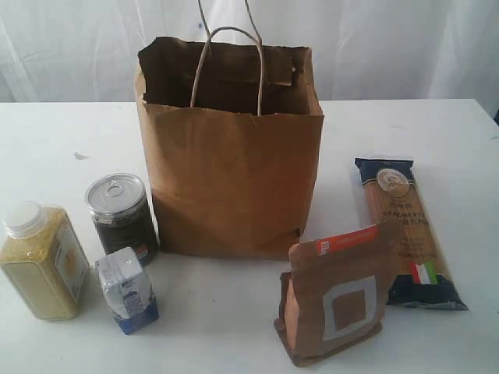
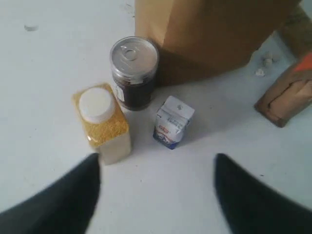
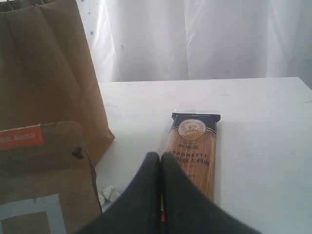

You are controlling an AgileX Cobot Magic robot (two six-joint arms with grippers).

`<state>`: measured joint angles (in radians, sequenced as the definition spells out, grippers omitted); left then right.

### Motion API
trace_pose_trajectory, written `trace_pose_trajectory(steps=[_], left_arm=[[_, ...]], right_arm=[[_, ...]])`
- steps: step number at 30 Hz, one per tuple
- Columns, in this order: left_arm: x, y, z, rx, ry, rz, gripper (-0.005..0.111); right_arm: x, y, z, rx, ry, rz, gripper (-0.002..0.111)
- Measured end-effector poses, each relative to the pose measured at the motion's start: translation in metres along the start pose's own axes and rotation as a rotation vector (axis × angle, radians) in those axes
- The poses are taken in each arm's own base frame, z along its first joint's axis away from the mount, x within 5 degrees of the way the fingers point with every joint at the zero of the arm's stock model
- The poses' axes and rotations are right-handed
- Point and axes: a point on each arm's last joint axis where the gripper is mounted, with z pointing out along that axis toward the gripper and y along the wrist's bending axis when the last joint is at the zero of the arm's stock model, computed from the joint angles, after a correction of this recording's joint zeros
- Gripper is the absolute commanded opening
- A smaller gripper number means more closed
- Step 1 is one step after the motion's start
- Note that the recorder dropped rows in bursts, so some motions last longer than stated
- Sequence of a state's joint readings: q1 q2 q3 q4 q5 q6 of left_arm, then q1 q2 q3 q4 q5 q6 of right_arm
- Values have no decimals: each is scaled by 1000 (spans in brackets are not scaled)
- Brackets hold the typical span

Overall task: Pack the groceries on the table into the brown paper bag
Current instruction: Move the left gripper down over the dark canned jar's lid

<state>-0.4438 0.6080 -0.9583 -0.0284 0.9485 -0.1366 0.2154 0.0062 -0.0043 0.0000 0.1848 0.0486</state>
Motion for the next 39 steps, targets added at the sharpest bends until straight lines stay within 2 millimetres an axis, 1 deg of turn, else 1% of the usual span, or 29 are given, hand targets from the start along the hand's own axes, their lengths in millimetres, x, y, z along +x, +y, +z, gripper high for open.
trace_pose_trajectory(steps=[1, 3, 7, 8, 9, 10, 11, 12, 13, 14, 16, 18, 20, 28, 39], left_arm=[[-7, 0, 6, 4, 15, 18, 105], [-23, 1, 26, 3, 60, 51, 105], [-49, 5, 73, 17, 171, 147, 105], [-55, 5, 87, 25, 206, 176, 105], [-64, 7, 109, 40, 266, 220, 105], [-68, 7, 120, 47, 294, 243, 105], [-76, 9, 139, 60, 342, 279, 105], [-79, 10, 148, 65, 361, 294, 105], [-86, 11, 162, 74, 384, 328, 105], [-88, 11, 167, 78, 391, 340, 105], [-97, 13, 184, 84, 404, 398, 105], [-96, 15, 192, 84, 427, 410, 105], [-95, 16, 195, 79, 444, 416, 105], [-95, 18, 197, 55, 451, 403, 105], [-104, 19, 200, 18, 345, 389, 105]], right_arm=[[0, 0, 0, 0, 0, 0, 0], [0, 0, 0, 0, 0, 0, 0], [0, 0, 0, 0, 0, 0, 0], [0, 0, 0, 0, 0, 0, 0], [0, 0, 0, 0, 0, 0, 0], [0, 0, 0, 0, 0, 0, 0], [0, 0, 0, 0, 0, 0, 0], [0, 0, 0, 0, 0, 0, 0], [0, 0, 0, 0, 0, 0, 0], [0, 0, 0, 0, 0, 0, 0], [0, 0, 0, 0, 0, 0, 0], [0, 0, 0, 0, 0, 0, 0], [0, 0, 0, 0, 0, 0, 0], [0, 0, 0, 0, 0, 0, 0], [0, 0, 0, 0, 0, 0, 0]])
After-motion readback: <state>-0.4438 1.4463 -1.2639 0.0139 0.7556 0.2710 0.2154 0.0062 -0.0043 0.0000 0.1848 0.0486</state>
